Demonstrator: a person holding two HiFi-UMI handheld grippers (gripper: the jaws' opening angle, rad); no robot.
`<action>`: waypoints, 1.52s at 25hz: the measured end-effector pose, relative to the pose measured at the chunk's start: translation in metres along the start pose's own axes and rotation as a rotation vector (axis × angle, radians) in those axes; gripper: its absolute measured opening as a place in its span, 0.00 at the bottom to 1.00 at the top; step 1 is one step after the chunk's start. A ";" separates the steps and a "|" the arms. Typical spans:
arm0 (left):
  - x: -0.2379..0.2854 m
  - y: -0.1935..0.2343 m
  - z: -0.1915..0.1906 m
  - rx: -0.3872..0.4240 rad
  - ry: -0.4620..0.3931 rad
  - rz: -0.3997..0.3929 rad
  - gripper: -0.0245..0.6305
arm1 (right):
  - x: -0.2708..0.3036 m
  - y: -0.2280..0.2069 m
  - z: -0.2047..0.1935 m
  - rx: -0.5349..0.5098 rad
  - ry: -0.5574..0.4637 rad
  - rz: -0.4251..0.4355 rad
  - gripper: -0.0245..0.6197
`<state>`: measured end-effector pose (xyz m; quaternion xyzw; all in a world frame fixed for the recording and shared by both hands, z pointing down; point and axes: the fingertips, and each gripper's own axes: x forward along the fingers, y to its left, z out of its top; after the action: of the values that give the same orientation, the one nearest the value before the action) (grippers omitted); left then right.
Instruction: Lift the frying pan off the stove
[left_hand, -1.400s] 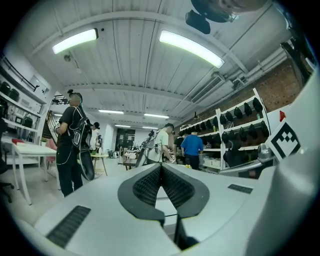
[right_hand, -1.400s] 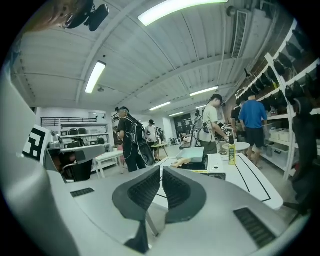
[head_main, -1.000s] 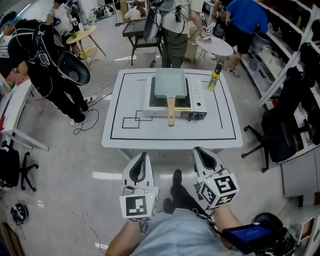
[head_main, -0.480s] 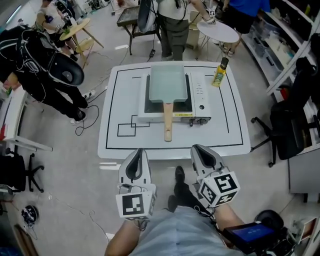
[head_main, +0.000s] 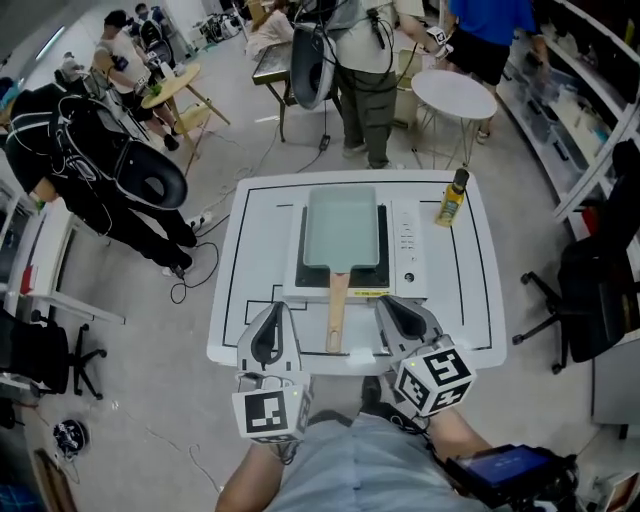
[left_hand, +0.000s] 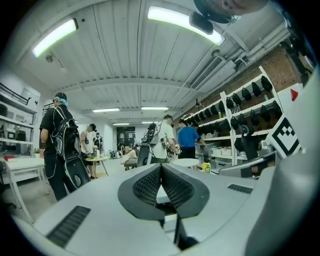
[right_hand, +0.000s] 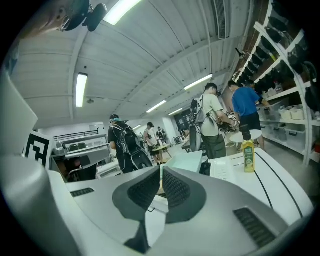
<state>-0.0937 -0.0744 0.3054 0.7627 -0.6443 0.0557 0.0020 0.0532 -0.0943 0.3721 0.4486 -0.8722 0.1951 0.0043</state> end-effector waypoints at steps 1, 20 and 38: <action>0.004 0.001 0.005 0.002 -0.011 0.009 0.07 | 0.004 -0.002 0.006 -0.005 -0.007 0.009 0.11; 0.040 0.052 0.011 -0.008 -0.007 0.105 0.07 | 0.069 0.000 0.019 0.030 0.014 0.097 0.11; 0.081 0.042 -0.065 -0.045 0.139 0.030 0.07 | 0.065 -0.022 -0.064 0.376 0.179 0.128 0.12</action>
<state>-0.1266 -0.1563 0.3742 0.7469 -0.6552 0.0941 0.0633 0.0207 -0.1348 0.4504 0.3663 -0.8433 0.3931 -0.0142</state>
